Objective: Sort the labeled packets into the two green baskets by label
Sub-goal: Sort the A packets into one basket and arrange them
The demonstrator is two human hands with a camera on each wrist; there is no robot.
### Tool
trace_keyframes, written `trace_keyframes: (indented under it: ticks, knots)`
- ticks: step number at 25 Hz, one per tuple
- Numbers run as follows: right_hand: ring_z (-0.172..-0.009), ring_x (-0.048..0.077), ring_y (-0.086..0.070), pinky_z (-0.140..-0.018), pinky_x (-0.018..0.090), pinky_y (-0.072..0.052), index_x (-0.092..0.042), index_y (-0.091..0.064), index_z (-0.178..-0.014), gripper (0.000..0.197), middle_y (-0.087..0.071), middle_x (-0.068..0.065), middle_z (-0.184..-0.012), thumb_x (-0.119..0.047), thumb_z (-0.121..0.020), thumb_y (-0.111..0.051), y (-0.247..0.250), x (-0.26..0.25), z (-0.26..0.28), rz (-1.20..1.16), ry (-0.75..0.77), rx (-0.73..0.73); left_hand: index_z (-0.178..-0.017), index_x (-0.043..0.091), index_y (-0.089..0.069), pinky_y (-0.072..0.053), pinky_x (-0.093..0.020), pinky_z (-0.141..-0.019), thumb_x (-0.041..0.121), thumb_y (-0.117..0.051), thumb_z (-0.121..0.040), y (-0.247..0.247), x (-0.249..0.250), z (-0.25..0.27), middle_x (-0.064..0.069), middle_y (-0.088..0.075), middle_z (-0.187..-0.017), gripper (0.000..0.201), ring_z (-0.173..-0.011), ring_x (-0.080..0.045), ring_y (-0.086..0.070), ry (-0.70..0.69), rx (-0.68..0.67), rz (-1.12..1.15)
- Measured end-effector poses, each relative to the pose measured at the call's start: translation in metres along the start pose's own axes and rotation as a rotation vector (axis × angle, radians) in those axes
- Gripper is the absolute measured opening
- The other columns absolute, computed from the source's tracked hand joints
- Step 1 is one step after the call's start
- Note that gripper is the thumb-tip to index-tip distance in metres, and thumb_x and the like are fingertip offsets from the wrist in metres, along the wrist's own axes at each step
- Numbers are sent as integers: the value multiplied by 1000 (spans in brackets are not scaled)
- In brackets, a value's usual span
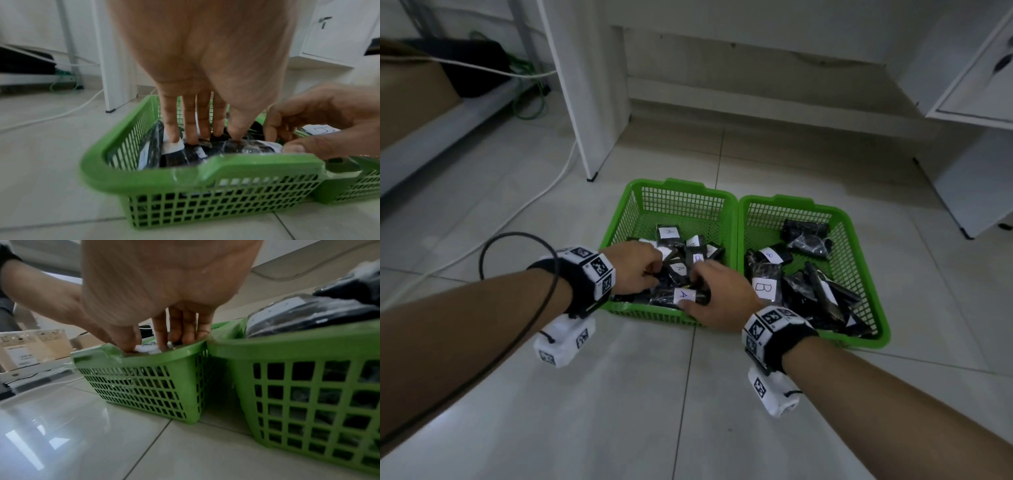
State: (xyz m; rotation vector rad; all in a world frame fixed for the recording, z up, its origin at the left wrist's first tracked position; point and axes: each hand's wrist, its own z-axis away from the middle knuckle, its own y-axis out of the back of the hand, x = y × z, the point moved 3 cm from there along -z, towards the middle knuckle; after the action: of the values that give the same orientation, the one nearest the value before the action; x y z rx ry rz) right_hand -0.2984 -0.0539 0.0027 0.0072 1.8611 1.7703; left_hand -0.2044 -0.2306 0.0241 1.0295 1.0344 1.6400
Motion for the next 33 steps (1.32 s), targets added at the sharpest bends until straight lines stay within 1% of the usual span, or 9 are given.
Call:
trace_keyframes:
  ticks: [4,9,13,15,18,24,28,30,33]
  knots:
    - [-88,17,-55,-74,34,-48,-20,-65,-102,39,-56,-4,-96,-56,-86,-69,7,7,-13,77,43,-186,-105,22,-70,-48,-32,-90,40,-60,-92,-24,2,6,7,-50,-95,24,-96,-17,-58,40,72,158]
    - [-88,20,-59,-77,38,-54,-19,-57,-93,25,-60,0,-98,-39,-90,-72,22,1,-43,170,59,-425,-108,21,-68,-46,-28,-89,40,-60,-93,-15,-10,19,4,-57,-106,26,-98,-15,-57,116,36,214]
    - [-87,20,-64,-78,34,-56,-18,-66,-85,11,-68,-3,-91,-10,-83,-73,32,-2,-76,-44,11,-307,-116,20,-63,-45,-23,-82,37,-64,-91,8,-11,18,1,-64,-111,30,-94,-16,-59,271,89,270]
    - [-83,19,-67,-74,32,-57,-15,-72,-87,13,-71,-3,-87,-17,-78,-81,27,0,-74,-130,-28,-343,-120,21,-62,-44,-24,-86,39,-61,-92,11,-2,21,1,-62,-118,34,-103,-19,-60,266,-8,198]
    - [-84,16,-65,-72,30,-55,-18,-73,-93,35,-70,-4,-92,-37,-68,-90,12,0,-51,17,80,-355,-125,22,-62,-44,-27,-94,38,-57,-94,12,7,28,-1,-59,-126,36,-113,-21,-58,209,-116,67]
    - [-84,21,-60,-69,31,-48,-20,-61,-100,25,-61,1,-98,-23,-78,-72,13,-4,-23,8,154,-147,-126,21,-59,-43,-28,-93,40,-58,-93,32,-7,15,-1,-58,-129,38,-115,-22,-56,150,-83,-50]
    - [-92,18,-58,-77,29,-45,-20,-66,-114,30,-60,0,-109,-27,-86,-75,28,-8,-3,-29,59,-52,-121,25,-63,-48,-34,-93,37,-58,-93,57,-5,37,1,-62,-121,31,-108,-20,-58,43,-48,-199]
    - [-89,19,-62,-72,27,-47,-18,-68,-114,32,-64,-1,-102,-15,-83,-78,45,-13,7,-91,0,16,-122,25,-63,-47,-33,-94,38,-57,-94,73,2,56,-1,-61,-122,32,-110,-21,-57,22,-43,-261]
    - [-86,19,-63,-73,32,-57,-13,-65,-113,45,-67,1,-99,1,-73,-80,79,-15,17,-216,-170,48,-125,25,-61,-44,-30,-96,36,-56,-96,101,14,81,-1,-58,-127,31,-115,-21,-55,-2,-15,-376]
